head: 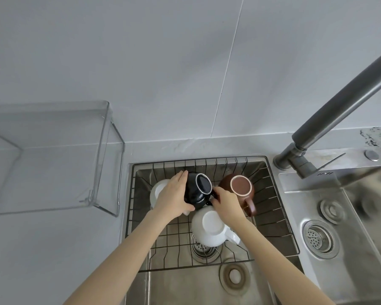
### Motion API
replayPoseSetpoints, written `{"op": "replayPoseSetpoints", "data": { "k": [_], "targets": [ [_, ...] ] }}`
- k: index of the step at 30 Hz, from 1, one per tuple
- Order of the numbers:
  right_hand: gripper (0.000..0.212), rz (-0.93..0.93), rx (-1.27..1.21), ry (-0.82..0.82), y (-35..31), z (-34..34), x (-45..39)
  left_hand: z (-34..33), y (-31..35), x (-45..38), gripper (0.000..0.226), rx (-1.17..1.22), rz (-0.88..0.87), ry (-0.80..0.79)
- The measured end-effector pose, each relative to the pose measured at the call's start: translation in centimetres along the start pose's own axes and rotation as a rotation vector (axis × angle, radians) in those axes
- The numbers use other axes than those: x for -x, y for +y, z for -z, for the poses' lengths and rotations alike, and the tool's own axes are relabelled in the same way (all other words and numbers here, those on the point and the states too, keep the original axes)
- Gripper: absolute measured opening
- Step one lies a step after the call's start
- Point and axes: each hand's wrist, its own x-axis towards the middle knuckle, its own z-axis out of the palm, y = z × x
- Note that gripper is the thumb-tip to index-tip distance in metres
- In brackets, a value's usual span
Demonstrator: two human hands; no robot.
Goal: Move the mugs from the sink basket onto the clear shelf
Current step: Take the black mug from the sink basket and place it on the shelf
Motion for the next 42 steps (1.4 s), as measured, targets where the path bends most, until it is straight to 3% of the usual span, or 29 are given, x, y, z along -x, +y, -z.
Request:
{"op": "replayPoseSetpoints", "data": {
  "k": [8,13,26,37,40,42],
  "targets": [
    [0.024,0.043,-0.114,0.132,-0.5,0.6,0.3,1.7,0.2,0.3,0.103,-0.003,-0.024,0.032],
    [0.021,0.121,-0.133,0.194,-2.6,2.5,1.8,4.1,1.1,1.7,0.1,0.019,-0.094,0.146],
    [0.019,0.486,-0.205,0.357,-16.3,8.6,7.7,16.6,1.0,10.7,0.073,0.318,-0.254,0.501],
    [0.017,0.726,-0.149,0.255,-28.7,2.6,8.5,23.9,-9.5,16.4,0.086,0.469,-0.209,0.624],
    [0.016,0.756,-0.111,0.209,-31.6,-0.6,6.6,25.3,-13.8,16.4,0.068,0.492,-0.146,0.624],
    [0.014,0.764,-0.082,0.178,-33.5,-2.7,5.2,26.2,-16.5,16.2,0.069,0.49,-0.135,0.619]
  ]
}}
